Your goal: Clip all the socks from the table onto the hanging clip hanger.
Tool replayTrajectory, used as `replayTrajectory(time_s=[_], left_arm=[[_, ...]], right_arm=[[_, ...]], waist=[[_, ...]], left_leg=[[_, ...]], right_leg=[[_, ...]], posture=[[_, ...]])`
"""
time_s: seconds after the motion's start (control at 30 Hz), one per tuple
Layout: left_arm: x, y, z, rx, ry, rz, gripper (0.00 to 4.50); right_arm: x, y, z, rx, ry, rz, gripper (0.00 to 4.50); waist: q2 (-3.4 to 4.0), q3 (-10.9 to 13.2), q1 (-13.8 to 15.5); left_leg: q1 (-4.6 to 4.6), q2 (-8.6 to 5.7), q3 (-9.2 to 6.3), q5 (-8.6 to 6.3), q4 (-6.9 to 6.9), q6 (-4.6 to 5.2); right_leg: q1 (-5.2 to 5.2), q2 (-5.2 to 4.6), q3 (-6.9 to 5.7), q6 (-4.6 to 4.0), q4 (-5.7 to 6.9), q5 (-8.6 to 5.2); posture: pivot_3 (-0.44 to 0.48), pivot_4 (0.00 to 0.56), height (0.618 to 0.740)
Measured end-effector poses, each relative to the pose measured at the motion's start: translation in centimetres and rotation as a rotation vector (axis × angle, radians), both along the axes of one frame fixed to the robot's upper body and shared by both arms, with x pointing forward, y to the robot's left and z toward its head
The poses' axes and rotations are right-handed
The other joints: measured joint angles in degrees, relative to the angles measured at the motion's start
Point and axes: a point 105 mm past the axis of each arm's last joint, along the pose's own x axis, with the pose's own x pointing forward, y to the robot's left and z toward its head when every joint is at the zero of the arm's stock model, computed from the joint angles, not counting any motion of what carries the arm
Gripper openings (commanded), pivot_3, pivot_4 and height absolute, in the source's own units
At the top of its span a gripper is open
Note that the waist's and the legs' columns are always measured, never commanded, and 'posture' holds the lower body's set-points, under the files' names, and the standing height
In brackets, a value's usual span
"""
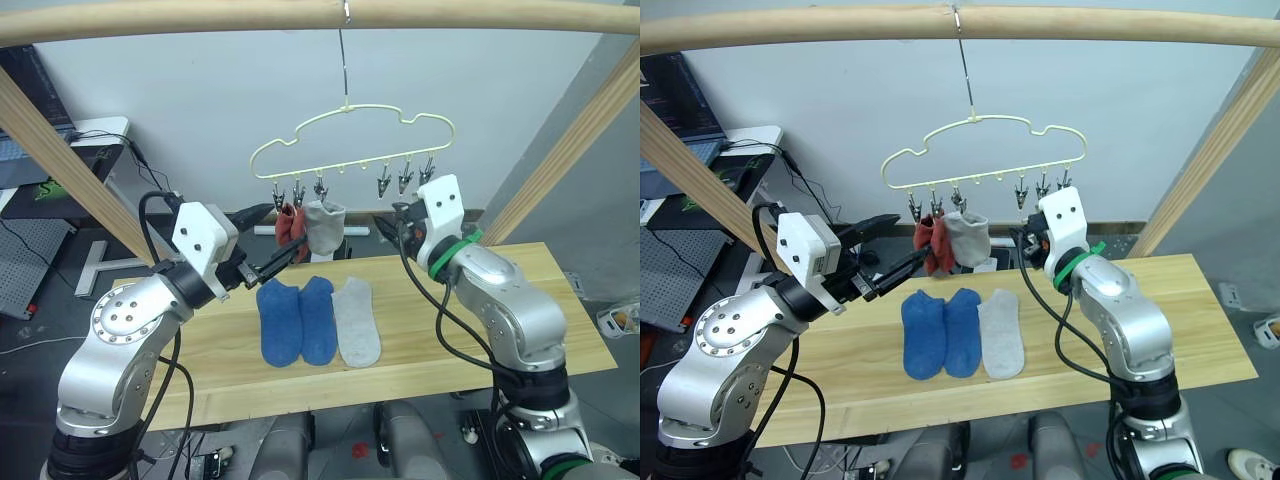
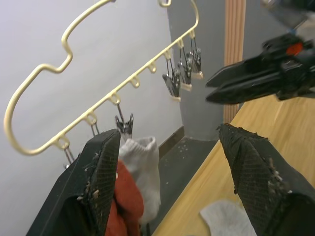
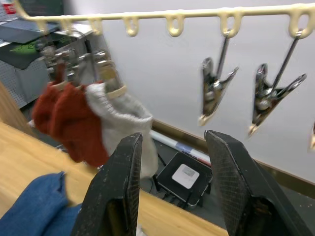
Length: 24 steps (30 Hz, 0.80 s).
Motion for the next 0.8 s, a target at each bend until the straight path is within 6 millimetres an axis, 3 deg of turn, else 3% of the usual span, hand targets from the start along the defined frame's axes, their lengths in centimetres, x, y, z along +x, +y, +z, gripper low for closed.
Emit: replayTrajectory(time_s=[0.17, 0.8], left_arm=[[0.1, -0.2, 0.2, -0.050, 0.021, -0.005, 3.42], [-0.1, -0.4, 0.6, -0.050, 0.038, -0.055, 3.42]], right_arm=[[1.7, -0.2, 0.8, 0.018, -0.007, -0.079, 2.09], [3.3, 1.7, 1.0, 0.049, -0.001, -0.089, 2.09]], waist=[[0.08, 0.1, 0.0], [0.20, 0.1, -0.4]], left_leg=[[0.04, 0.30, -0.01, 0.00, -0.02, 0.00], [0.08, 0.32, 0.05, 0.00, -0.09, 0.00]], right_leg=[[-0.02, 0.26, -0.06, -0.22, 0.04, 0.01], [-0.03, 0.26, -0.02, -0.25, 0.02, -0.01]], posture=[[-0.121, 0.252, 0.740], [-0.113, 0.249, 0.740]])
